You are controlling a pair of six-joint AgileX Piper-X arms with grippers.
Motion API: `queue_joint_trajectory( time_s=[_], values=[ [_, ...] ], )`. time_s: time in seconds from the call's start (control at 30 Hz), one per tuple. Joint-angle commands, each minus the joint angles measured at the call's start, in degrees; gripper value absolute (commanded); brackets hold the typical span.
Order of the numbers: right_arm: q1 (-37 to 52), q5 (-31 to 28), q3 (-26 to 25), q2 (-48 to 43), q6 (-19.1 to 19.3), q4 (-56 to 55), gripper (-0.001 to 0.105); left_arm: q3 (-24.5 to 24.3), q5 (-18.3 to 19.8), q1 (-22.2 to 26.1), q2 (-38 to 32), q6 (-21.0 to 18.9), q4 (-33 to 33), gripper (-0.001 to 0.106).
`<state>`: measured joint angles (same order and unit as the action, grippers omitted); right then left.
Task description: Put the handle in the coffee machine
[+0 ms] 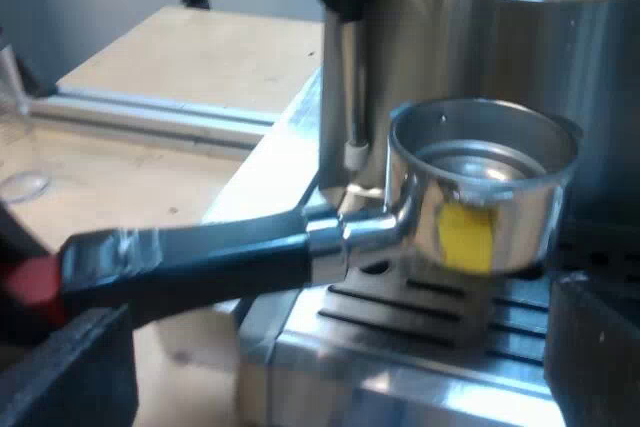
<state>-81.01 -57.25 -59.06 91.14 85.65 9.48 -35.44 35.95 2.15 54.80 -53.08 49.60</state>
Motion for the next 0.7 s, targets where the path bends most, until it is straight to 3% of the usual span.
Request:
queue_joint_trajectory(
  time_s=[0.03,0.17,0.4,0.47,0.7],
  values=[
    [1.5,-0.4,0.0,0.9,0.6,2.8,0.083,-1.3,2.9,-0.1,-0.1,1.3,-0.4,0.000],
    [2.1,-0.4,0.0,2.8,0.6,4.5,0.079,-5.7,2.7,0.5,5.1,3.2,0.8,0.000],
    [2.5,-0.5,0.0,4.5,0.8,7.9,0.078,-8.5,2.5,0.5,8.5,4.5,0.8,0.000],
    [4.2,-0.4,0.0,5.0,4.9,10.4,0.078,-9.5,2.5,0.5,10.2,4.7,0.7,0.000],
    [5.5,-0.2,0.0,5.0,7.2,12.8,0.078,-11.9,3.5,0.5,12.7,5.0,-0.7,0.000]
  ],
)
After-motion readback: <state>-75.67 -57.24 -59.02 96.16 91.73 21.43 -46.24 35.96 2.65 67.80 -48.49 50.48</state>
